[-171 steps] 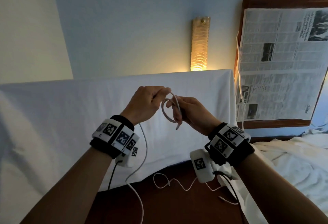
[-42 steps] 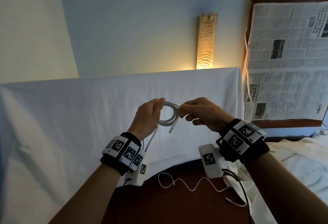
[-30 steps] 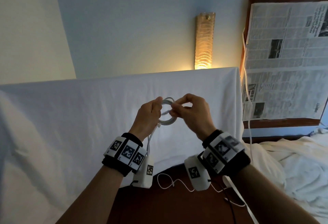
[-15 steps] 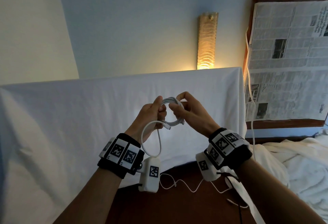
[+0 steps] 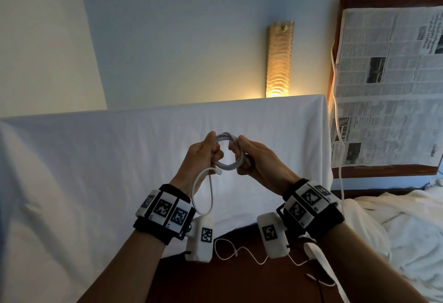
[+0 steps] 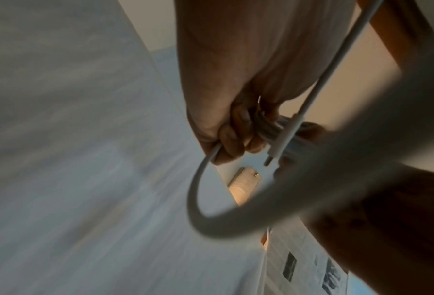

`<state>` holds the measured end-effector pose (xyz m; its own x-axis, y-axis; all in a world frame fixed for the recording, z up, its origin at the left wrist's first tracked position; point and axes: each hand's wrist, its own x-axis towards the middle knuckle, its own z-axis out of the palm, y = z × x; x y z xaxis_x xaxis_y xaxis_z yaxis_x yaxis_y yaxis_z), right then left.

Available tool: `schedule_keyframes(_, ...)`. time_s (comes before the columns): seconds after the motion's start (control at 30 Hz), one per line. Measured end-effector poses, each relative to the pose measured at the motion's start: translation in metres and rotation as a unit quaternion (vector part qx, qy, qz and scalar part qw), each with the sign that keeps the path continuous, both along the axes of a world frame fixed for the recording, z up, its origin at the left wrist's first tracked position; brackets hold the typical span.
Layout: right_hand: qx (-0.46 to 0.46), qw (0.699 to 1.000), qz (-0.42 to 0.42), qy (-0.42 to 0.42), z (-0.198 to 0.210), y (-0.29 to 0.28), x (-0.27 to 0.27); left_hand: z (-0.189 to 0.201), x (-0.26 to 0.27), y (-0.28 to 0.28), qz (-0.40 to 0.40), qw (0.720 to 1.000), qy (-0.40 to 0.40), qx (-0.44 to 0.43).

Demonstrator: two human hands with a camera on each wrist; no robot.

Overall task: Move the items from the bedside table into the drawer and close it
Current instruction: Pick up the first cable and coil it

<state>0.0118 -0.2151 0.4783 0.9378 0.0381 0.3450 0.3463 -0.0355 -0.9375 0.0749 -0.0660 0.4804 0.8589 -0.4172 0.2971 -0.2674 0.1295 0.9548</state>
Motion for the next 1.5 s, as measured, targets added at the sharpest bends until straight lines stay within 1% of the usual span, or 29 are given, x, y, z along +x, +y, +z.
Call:
schedule_keyframes(0.07, 0.076, 0.996, 0.051, 0.007, -0.002, 0.002, -0.001, 0.000, 0.003, 0.000, 0.025, 0.999, -0.039, 0.017)
schedule_keyframes(0.17, 0.210, 0.969, 0.126, 0.024, 0.003, -0.004, -0.001, -0.003, 0.011, 0.008, 0.076, 0.978, -0.175, 0.086)
schedule_keyframes(0.23, 0.271, 0.952, 0.143, 0.033, 0.012, -0.016, -0.002, -0.013, 0.019, 0.021, 0.098, 0.954, -0.251, 0.133)
schedule_keyframes(0.3, 0.282, 0.951, 0.128, 0.021, 0.021, -0.032, -0.006, -0.029, 0.032, 0.038, 0.117, 0.934, -0.286, 0.180)
schedule_keyframes(0.33, 0.276, 0.955, 0.111, 0.011, 0.025, -0.039, -0.009, -0.038, 0.041, 0.047, 0.129, 0.931, -0.287, 0.186)
schedule_keyframes(0.4, 0.257, 0.964, 0.064, -0.011, 0.030, -0.052, -0.014, -0.049, 0.054, 0.060, 0.166, 0.941, -0.246, 0.160)
schedule_keyframes(0.43, 0.245, 0.968, 0.040, -0.024, 0.031, -0.056, -0.015, -0.053, 0.056, 0.063, 0.192, 0.941, -0.232, 0.157)
schedule_keyframes(0.47, 0.225, 0.973, 0.018, -0.036, 0.032, -0.058, -0.016, -0.054, 0.055, 0.063, 0.214, 0.932, -0.230, 0.182)
schedule_keyframes(0.5, 0.189, 0.981, -0.006, -0.047, 0.033, -0.057, -0.015, -0.051, 0.048, 0.059, 0.216, 0.914, -0.239, 0.247)
schedule_keyframes(0.53, 0.127, 0.989, -0.037, -0.058, 0.034, -0.053, -0.014, -0.047, 0.036, 0.052, 0.183, 0.886, -0.256, 0.340)
schedule_keyframes(0.57, 0.040, 0.994, -0.074, -0.069, 0.035, -0.047, -0.013, -0.042, 0.022, 0.044, 0.112, 0.860, -0.275, 0.416)
schedule_keyframes(0.6, -0.059, 0.989, -0.107, -0.081, 0.036, -0.039, -0.012, -0.035, 0.006, 0.036, 0.027, 0.843, -0.295, 0.450)
schedule_keyframes(0.63, -0.149, 0.976, -0.126, -0.094, 0.035, -0.033, -0.011, -0.026, -0.009, 0.029, -0.045, 0.842, -0.319, 0.434)
schedule_keyframes(0.67, -0.215, 0.962, -0.129, -0.105, 0.034, -0.027, -0.011, -0.015, -0.022, 0.025, -0.085, 0.850, -0.340, 0.393)
schedule_keyframes(0.7, -0.253, 0.953, -0.125, -0.112, 0.032, -0.025, -0.010, -0.003, -0.031, 0.024, -0.089, 0.868, -0.361, 0.331)
schedule_keyframes(0.73, -0.267, 0.950, -0.113, -0.112, 0.029, -0.024, -0.011, 0.008, -0.033, 0.024, -0.064, 0.884, -0.381, 0.265)
schedule_keyframes(0.77, -0.268, 0.953, -0.098, -0.106, 0.026, -0.024, -0.013, 0.017, -0.033, 0.025, -0.030, 0.892, -0.399, 0.208)
schedule_keyframes(0.83, -0.231, 0.967, -0.065, -0.082, 0.022, -0.022, -0.016, 0.028, -0.029, 0.027, 0.044, 0.893, -0.425, 0.144)
schedule_keyframes(0.93, -0.166, 0.984, -0.031, -0.053, 0.020, -0.021, -0.017, 0.025, -0.017, 0.027, 0.108, 0.888, -0.430, 0.123)
schedule_keyframes(1.0, -0.168, 0.985, -0.008, -0.035, 0.021, -0.022, -0.017, 0.016, -0.006, 0.027, 0.116, 0.896, -0.412, 0.119)
schedule_keyframes(1.03, -0.163, 0.986, 0.000, -0.022, 0.021, -0.023, -0.018, 0.011, 0.000, 0.029, 0.113, 0.893, -0.416, 0.127)
schedule_keyframes(1.07, -0.148, 0.989, 0.006, -0.011, 0.022, -0.024, -0.019, 0.005, 0.006, 0.031, 0.107, 0.883, -0.433, 0.144)
schedule_keyframes(1.17, -0.074, 0.997, 0.023, 0.019, 0.022, -0.025, -0.019, -0.015, 0.018, 0.036, 0.099, 0.823, -0.499, 0.253)
schedule_keyframes(1.23, -0.040, 0.998, 0.018, 0.034, 0.021, -0.026, -0.017, -0.025, 0.023, 0.035, 0.099, 0.807, -0.496, 0.305)
schedule_keyframes(1.27, -0.032, 0.999, 0.009, 0.042, 0.020, -0.026, -0.015, -0.028, 0.025, 0.034, 0.100, 0.793, -0.505, 0.326)
schedule_keyframes(1.33, -0.035, 0.997, -0.010, 0.061, 0.018, -0.025, -0.011, -0.030, 0.027, 0.032, 0.126, 0.731, -0.551, 0.382)
schedule_keyframes(1.4, -0.051, 0.995, -0.034, 0.083, 0.014, -0.024, -0.007, -0.027, 0.029, 0.032, 0.189, 0.664, -0.580, 0.431)
schedule_keyframes(1.47, -0.060, 0.991, -0.063, 0.099, 0.012, -0.024, -0.004, -0.025, 0.028, 0.031, 0.226, 0.615, -0.597, 0.463)
schedule_keyframes(1.5, -0.060, 0.990, -0.076, 0.102, 0.012, -0.024, -0.003, -0.026, 0.027, 0.030, 0.224, 0.603, -0.609, 0.464)
